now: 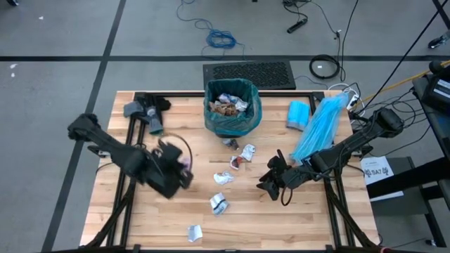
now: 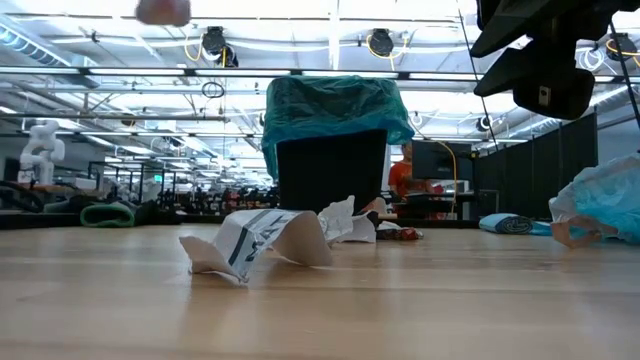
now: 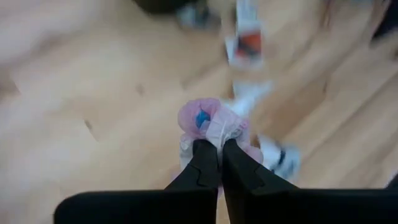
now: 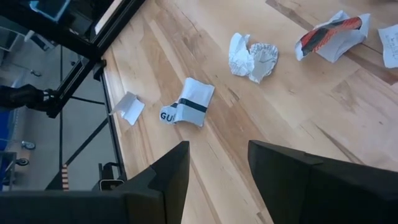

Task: Place trash/remove bag and relplace
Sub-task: Put the pink plastic into the trash bin

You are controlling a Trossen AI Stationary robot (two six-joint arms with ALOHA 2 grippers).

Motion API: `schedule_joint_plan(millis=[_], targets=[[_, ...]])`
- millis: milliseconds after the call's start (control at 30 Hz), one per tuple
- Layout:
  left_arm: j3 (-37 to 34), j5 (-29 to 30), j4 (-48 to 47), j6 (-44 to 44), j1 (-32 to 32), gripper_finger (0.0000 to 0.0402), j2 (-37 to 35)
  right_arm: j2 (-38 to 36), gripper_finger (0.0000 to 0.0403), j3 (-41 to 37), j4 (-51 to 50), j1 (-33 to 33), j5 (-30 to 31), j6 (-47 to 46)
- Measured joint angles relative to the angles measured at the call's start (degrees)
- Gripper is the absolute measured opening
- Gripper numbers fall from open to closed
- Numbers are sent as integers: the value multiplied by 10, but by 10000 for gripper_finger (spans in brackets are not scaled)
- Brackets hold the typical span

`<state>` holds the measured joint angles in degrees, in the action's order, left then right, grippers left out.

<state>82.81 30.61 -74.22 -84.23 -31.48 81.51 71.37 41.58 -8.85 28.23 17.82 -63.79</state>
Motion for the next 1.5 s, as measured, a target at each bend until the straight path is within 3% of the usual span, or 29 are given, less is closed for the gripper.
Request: schedule_joint_plan(millis=[167,333,533,733,900,1033,1300,1500], targets=[[0,39,4,90,70,6,-59,0,155,0,0,0,0,0],[0,29,64,264,176,5,-86,0,155,0,0,0,0,0],[0,-107,195,498,331,5,-81,0,155,0,0,-1,5,-39],[0,-276,309,633,473,5,-45,0,155,0,1,-1,60,-80],[1,-358,373,691,547,5,-6,0,155,0,1,-2,114,-119],[1,-371,430,701,575,11,29,0,155,0,0,-4,133,-135],[1,-382,538,702,603,61,56,0,155,0,6,-23,154,-138],[1,-454,541,701,635,113,55,0,155,0,9,-27,154,-146]])
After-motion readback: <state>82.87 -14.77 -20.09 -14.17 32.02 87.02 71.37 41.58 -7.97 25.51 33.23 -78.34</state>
